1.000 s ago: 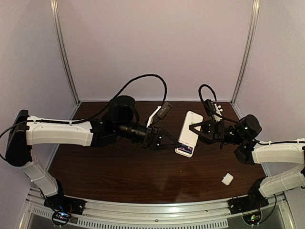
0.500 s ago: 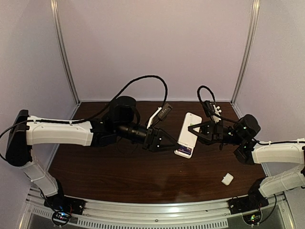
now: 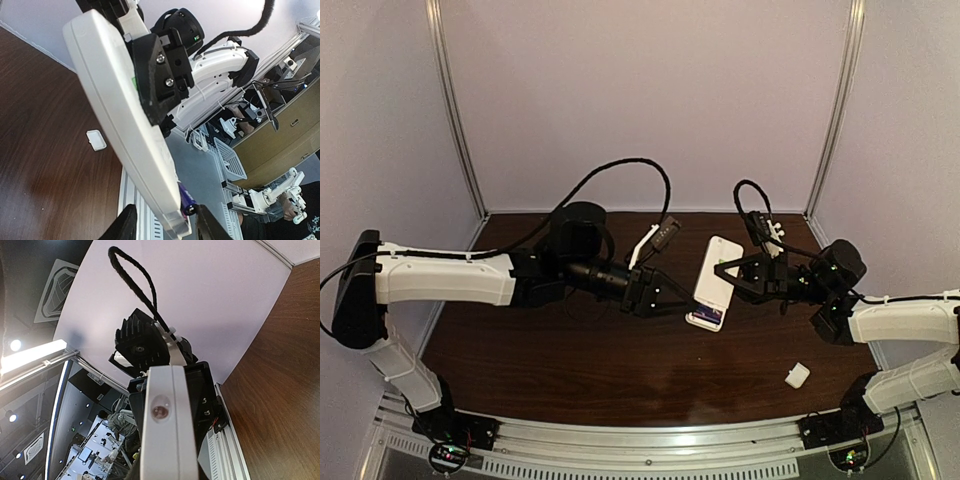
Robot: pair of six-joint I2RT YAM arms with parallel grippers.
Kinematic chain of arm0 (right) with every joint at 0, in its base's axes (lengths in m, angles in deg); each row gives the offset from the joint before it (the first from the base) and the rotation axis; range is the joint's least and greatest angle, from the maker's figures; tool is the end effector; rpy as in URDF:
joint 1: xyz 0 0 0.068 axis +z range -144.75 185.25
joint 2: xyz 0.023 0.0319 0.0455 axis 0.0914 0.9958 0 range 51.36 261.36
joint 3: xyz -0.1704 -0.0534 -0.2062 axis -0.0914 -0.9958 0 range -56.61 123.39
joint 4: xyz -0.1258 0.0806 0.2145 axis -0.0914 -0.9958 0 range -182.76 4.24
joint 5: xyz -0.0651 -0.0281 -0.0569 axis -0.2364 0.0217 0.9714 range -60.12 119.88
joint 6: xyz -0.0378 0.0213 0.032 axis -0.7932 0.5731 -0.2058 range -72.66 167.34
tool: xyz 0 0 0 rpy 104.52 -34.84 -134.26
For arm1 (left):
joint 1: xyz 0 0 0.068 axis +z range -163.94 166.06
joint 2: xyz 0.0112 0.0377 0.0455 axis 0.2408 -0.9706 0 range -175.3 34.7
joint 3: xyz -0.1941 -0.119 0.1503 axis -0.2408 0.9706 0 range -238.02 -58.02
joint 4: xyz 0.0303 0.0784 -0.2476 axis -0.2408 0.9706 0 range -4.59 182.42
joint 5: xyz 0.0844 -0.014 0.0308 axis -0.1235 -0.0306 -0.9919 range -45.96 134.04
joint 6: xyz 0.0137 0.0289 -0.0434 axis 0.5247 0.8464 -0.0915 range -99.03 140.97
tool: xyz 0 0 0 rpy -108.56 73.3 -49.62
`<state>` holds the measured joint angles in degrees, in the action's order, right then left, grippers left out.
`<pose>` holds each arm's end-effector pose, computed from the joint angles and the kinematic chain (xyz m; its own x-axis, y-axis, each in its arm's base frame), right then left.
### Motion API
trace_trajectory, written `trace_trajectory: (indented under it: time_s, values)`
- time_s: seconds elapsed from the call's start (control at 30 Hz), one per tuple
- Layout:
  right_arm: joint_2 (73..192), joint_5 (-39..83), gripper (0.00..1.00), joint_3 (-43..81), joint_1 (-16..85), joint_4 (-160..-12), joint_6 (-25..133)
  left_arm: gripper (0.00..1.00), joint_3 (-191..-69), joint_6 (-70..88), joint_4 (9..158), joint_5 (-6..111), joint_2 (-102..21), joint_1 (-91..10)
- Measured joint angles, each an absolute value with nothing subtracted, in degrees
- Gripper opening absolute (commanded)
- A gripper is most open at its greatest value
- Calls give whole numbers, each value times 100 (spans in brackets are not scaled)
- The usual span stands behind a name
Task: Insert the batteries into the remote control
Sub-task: Load the battery into the battery compartment.
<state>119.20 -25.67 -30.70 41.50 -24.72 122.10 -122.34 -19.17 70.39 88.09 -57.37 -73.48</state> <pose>0.1695 0.1606 0.2697 -0.8596 0.0463 -0.5089 -0.5079 -0.1880 0.8407 0.1669 -0.3327 0.2945 -0.7064 0.2873 -0.6469 0.6644 -0.0459 -0.7459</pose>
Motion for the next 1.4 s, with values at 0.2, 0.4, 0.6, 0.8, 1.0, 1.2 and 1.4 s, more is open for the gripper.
trace_trajectory:
  time_s: [0.2,0.4,0.6,0.8,1.0,1.2,1.4]
  values:
    - [11920,-2563,0,-3070,4147,-2514,12206,36,-12306,-1825,7334,8682,-5737,-7324]
    - [11933,-2508,0,-3070,4147,-2647,12197,34,-12478,-1652,7736,8448,-5737,-7327]
    - [11948,-2379,0,-3070,4139,-2850,12090,35,-12725,-1399,8366,8094,-5737,-7331]
    - [11948,-2270,0,-3061,4139,-3196,11898,57,-12999,-1040,9047,7620,-5768,-7355]
    - [11906,-2215,0,-2954,4139,-3740,11568,61,-13075,-949,9262,7572,-5995,-7410]
    - [11906,-2115,0,-2948,4139,-4006,11430,61,-13106,-962,9251,7602,-6211,-7508]
    - [11906,-2003,0,-2946,4139,-4153,11341,50,-13243,-1064,9299,7519,-6380,-7530]
